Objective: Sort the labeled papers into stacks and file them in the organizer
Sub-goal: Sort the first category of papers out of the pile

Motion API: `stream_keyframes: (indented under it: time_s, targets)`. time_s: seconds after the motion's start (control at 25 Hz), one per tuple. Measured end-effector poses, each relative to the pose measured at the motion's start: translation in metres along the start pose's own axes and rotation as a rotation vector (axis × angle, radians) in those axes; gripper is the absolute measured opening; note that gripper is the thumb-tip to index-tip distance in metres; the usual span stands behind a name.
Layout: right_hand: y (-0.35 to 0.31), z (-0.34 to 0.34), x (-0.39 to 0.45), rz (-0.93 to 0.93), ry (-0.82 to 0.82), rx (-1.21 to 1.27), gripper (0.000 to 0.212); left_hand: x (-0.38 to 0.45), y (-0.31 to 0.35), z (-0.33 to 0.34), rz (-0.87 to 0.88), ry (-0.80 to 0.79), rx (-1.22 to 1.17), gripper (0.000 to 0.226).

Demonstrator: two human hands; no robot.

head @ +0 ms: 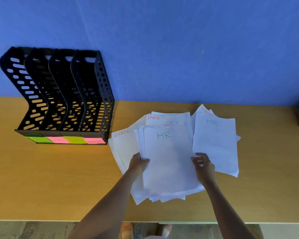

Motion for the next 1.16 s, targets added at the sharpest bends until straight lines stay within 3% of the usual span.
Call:
stream_keyframes:
  time_s: [0.12,0.24,0.36,0.72,0.84,0.88,1.08,1.16]
  targets:
    - [0.017,-0.037,0.018,0.066,0.204,-0.089,0.045,-0.002,0.002,-0.001,0.015,0.014,0.052,0.031]
    - [0.049,-0.071,0.030,0.326,0.301,-0.268,0.085,0.000,0.002,-0.001,0.023,0.021,0.072,0.029]
    - [0.069,-0.085,0.035,0.522,0.238,-0.301,0.109,0.002,0.002,-0.002,0.020,0.035,0.088,0.027]
    - [0.086,-0.097,0.044,0.752,0.149,-0.469,0.133,0.001,0.000,-0.003,-0.004,0.034,0.115,0.026]
    - [0.094,-0.082,0.058,0.673,0.006,-0.297,0.113,0.002,-0.001,-0.002,-0.005,0.034,0.120,0.030]
    - [0.094,-0.081,0.061,0.635,0.026,-0.220,0.102,0.002,-0.002,-0.001,-0.005,0.033,0.120,0.031]
    - [0.087,-0.107,0.056,0.467,0.355,-0.176,0.039,0.001,-0.001,-0.001,0.002,0.027,0.107,0.033]
    - [0.086,-0.118,0.052,0.418,0.450,-0.114,0.033,0.001,-0.001,-0.001,0.007,0.013,0.112,0.032]
Point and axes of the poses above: each hand's wrist, its own x-axis towards the middle knuckle, its own z-axis out of the palm, y = z × x, the point moved 8 cm from there along x, towards the middle knuckle, and after that the axes turned 1 degree about -z, right-handed, at the moved point
